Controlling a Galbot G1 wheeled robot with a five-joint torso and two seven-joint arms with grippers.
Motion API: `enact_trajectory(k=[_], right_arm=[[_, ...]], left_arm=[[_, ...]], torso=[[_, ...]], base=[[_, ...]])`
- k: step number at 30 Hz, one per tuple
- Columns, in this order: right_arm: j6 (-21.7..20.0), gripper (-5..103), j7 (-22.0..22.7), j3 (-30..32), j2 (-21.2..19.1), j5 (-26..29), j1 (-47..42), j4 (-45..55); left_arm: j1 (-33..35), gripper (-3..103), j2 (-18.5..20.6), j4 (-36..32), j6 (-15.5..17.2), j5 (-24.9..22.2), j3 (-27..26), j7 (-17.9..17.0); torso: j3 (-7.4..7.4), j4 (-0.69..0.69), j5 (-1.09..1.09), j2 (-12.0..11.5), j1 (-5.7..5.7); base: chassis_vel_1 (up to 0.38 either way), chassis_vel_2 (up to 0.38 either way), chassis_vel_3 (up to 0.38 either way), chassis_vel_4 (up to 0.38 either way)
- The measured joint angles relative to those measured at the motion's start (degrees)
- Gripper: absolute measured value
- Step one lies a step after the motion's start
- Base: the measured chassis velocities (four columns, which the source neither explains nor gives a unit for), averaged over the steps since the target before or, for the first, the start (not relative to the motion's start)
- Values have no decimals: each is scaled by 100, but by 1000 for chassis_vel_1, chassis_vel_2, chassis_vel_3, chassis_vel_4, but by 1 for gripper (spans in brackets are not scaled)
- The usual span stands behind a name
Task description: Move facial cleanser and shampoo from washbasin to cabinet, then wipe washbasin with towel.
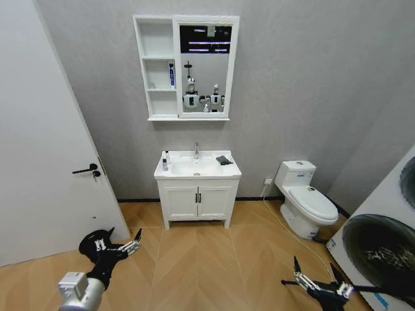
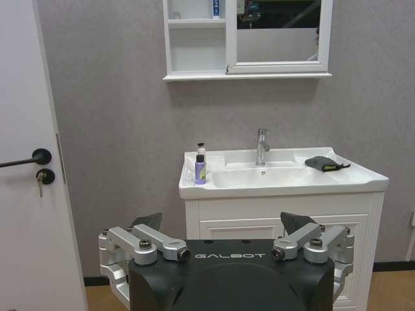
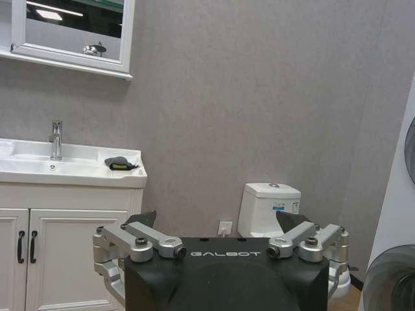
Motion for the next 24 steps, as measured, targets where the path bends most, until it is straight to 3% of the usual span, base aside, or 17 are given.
enact_trajectory(k=[24], right_arm=[[0,100,0,0,0,0,0,0]], left_arm=[[0,100,0,0,0,0,0,0]], torso=[[0,0,0,0,-1]], base=[[-2,1,3,-3]])
